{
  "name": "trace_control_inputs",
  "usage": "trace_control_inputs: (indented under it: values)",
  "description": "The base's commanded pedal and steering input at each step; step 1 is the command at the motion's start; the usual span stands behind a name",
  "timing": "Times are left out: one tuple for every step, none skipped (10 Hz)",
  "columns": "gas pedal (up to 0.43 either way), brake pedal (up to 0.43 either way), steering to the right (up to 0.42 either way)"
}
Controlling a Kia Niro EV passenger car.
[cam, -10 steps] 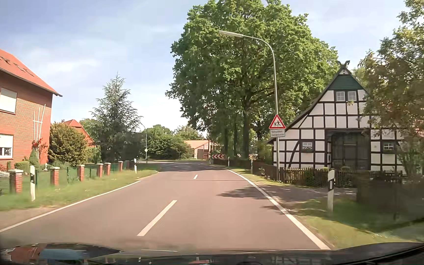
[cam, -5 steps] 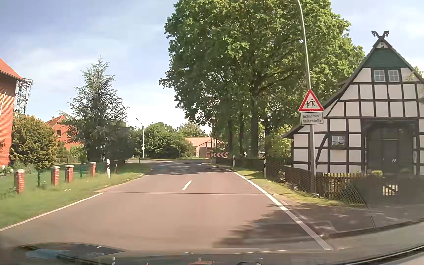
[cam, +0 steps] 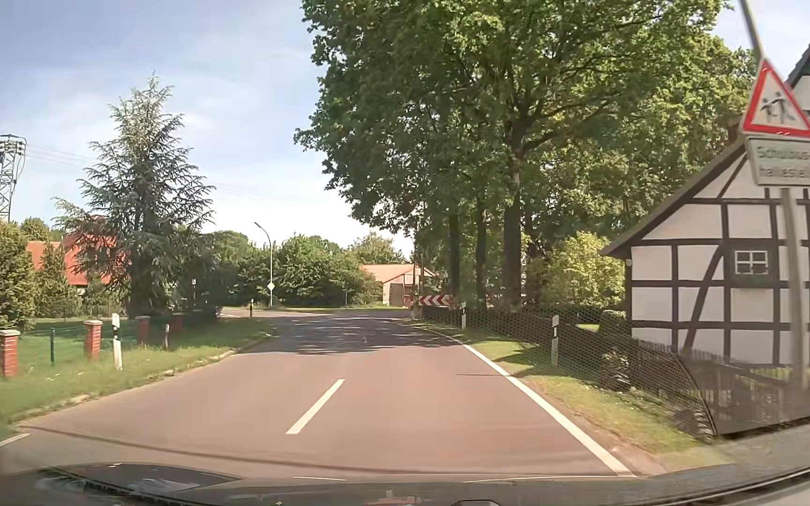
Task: Follow the waypoints while adhering to traffic rules and regulations
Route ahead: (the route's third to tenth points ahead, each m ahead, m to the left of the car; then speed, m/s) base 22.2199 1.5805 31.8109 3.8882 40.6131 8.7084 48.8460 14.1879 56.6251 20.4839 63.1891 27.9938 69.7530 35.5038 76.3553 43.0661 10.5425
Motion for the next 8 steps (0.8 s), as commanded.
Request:
trace_control_inputs:
  values:
    - [0.000, 0.000, -0.024]
    - [0.000, 0.000, -0.023]
    - [0.000, 0.000, -0.023]
    - [0.000, 0.000, -0.023]
    - [0.000, 0.000, -0.023]
    - [0.039, 0.000, -0.022]
    - [0.039, 0.000, -0.023]
    - [0.047, 0.000, -0.023]
